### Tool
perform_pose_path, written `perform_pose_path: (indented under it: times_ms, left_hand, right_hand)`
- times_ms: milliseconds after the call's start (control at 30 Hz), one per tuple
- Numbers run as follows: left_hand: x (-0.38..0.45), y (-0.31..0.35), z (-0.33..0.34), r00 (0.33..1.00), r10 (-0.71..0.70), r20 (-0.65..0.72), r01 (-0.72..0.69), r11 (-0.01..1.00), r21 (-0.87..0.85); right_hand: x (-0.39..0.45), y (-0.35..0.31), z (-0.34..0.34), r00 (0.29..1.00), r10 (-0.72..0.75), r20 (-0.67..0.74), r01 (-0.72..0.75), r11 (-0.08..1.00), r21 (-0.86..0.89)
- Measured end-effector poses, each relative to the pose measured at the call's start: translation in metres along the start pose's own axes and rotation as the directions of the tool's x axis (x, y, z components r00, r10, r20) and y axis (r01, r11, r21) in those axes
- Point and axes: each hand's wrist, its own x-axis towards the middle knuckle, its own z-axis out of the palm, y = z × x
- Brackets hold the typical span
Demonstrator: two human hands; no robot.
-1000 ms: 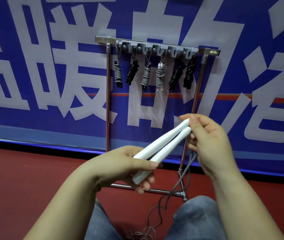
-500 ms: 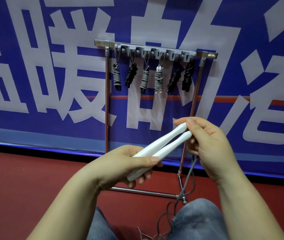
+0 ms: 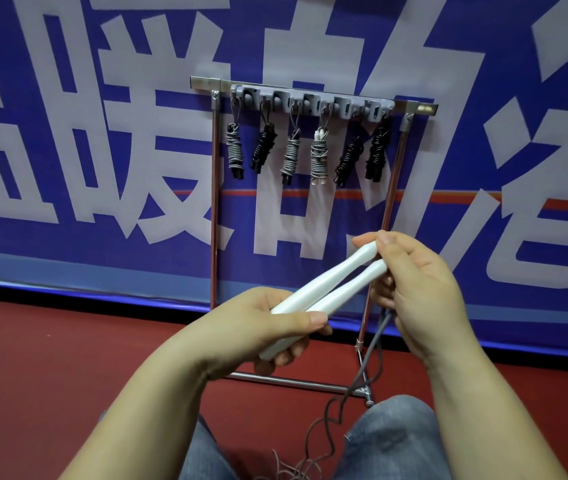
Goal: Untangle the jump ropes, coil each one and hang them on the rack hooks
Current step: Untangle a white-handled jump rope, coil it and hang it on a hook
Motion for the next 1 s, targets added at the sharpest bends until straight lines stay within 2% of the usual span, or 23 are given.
perform_pose_path:
  times_ms: [133,267,433,567,733,1000]
  left_hand:
    - [-0.001,0.000,0.002,0.998,0.044,-0.049,-0.045,0.999,-0.009]
    - [0.001,0.005,0.009,0.986,0.092,-0.141,-0.114,0.981,-0.159]
    - [0.005,0.015,0.012,0.933,0.117,-0.339,-0.246,0.896,-0.370]
    - [0.005,0.016,0.014,0.892,0.136,-0.431,-0.294,0.899,-0.324]
    - [0.004,0.015,0.016,0.895,0.157,-0.418,-0.318,0.881,-0.350]
    - [0.001,0.019,0.016,0.925,0.219,-0.311,-0.339,0.845,-0.413]
  right_hand:
    - [0.001,-0.002,0.003,0.998,0.055,-0.028,-0.052,0.993,0.109]
    - [0.002,-0.003,0.009,0.996,0.081,0.046,-0.090,0.964,0.250]
    - [-0.004,0.007,0.025,0.961,0.167,0.219,-0.194,0.975,0.107]
    - [-0.007,0.008,0.034,0.936,0.198,0.292,-0.210,0.978,0.008]
    - [-0.007,0.007,0.033,0.915,0.238,0.327,-0.236,0.971,-0.047]
    - [-0.012,0.008,0.036,0.861,0.289,0.418,-0.266,0.957,-0.114]
